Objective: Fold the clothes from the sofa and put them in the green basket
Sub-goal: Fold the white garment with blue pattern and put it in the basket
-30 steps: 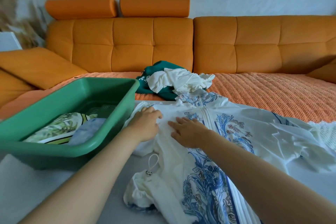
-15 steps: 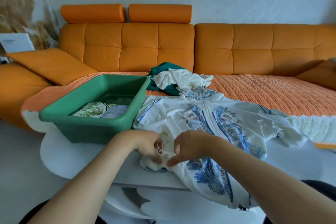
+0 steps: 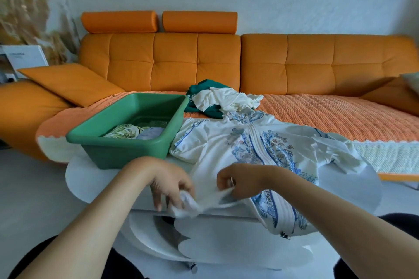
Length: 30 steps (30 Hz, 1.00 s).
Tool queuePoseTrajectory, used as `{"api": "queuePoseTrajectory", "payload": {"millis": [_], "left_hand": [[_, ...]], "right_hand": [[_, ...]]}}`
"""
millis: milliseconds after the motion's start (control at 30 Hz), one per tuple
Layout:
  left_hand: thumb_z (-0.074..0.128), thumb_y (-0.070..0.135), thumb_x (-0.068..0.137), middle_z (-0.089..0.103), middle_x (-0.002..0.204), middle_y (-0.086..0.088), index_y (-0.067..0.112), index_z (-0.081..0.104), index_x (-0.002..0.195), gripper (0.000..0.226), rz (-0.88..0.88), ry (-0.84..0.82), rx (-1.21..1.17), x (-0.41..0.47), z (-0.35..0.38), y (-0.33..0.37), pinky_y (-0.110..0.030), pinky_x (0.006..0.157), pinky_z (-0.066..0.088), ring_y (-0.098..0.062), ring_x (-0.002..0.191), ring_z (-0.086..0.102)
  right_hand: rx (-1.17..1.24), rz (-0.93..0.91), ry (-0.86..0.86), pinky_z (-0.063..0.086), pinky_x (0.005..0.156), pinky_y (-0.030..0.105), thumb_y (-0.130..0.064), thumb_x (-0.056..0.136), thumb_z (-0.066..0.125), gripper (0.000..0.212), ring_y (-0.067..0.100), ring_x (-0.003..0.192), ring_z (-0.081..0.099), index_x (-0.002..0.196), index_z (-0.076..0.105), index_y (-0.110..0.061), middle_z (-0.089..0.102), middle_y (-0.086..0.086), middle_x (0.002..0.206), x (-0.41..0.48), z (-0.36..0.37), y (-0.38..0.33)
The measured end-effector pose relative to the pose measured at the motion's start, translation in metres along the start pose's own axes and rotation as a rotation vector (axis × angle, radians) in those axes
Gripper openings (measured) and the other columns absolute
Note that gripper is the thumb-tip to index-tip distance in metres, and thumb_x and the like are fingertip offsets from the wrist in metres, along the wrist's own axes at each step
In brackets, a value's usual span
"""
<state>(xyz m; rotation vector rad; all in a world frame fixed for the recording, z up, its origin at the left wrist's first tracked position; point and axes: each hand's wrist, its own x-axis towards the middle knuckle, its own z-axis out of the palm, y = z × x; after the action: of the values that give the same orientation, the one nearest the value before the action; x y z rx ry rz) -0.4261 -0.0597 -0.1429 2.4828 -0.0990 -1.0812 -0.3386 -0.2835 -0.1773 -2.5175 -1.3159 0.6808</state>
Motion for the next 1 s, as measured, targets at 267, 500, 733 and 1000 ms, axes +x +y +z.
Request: {"api": "queuePoseTrajectory", "payload": {"millis": [267, 500, 733, 1000], "left_hand": [[0.066, 0.035, 0.092, 0.073, 0.097, 0.008, 0.033, 0.070, 0.099, 0.008, 0.067, 0.244, 0.015, 0.030, 0.004, 0.024, -0.021, 0.050, 0.037, -0.008, 0.062, 0.064], [0.072, 0.036, 0.088, 0.065, 0.089, 0.018, 0.039, 0.070, 0.092, 0.006, 0.384, 0.445, 0.039, 0.082, 0.024, 0.097, -0.014, 0.064, 0.042, 0.008, 0.073, 0.059], [0.078, 0.074, 0.059, 0.052, 0.106, 0.013, 0.034, 0.054, 0.106, 0.066, 0.448, 0.431, 0.345, 0.135, 0.070, 0.174, -0.030, 0.074, 0.049, -0.009, 0.094, 0.054], [0.074, 0.048, 0.066, 0.064, 0.096, 0.007, 0.030, 0.066, 0.084, 0.026, 0.478, 0.546, 0.411, 0.158, 0.083, 0.194, -0.029, 0.072, 0.053, -0.010, 0.085, 0.062]], "right_hand": [[0.519, 0.118, -0.018, 0.055, 0.059, 0.030, -0.012, 0.094, 0.054, 0.017, 0.022, 0.076, 0.074, 0.103, 0.068, -0.017, 0.075, 0.004, 0.099, -0.019, -0.001, 0.022], [0.010, 0.583, 0.173, 0.051, 0.054, 0.025, -0.009, 0.089, 0.055, 0.014, 0.015, 0.057, 0.063, 0.082, 0.067, -0.012, 0.071, 0.003, 0.076, -0.064, -0.020, 0.081], [-0.138, 0.865, 0.000, 0.050, 0.055, 0.021, -0.039, 0.092, 0.047, 0.032, 0.009, 0.057, 0.061, 0.075, 0.061, -0.016, 0.062, -0.003, 0.069, -0.125, -0.016, 0.124], [0.323, 0.423, 0.301, 0.055, 0.062, 0.020, 0.008, 0.081, 0.047, 0.057, 0.005, 0.079, 0.070, 0.120, 0.066, -0.030, 0.073, -0.018, 0.095, -0.132, -0.008, 0.143]]}}
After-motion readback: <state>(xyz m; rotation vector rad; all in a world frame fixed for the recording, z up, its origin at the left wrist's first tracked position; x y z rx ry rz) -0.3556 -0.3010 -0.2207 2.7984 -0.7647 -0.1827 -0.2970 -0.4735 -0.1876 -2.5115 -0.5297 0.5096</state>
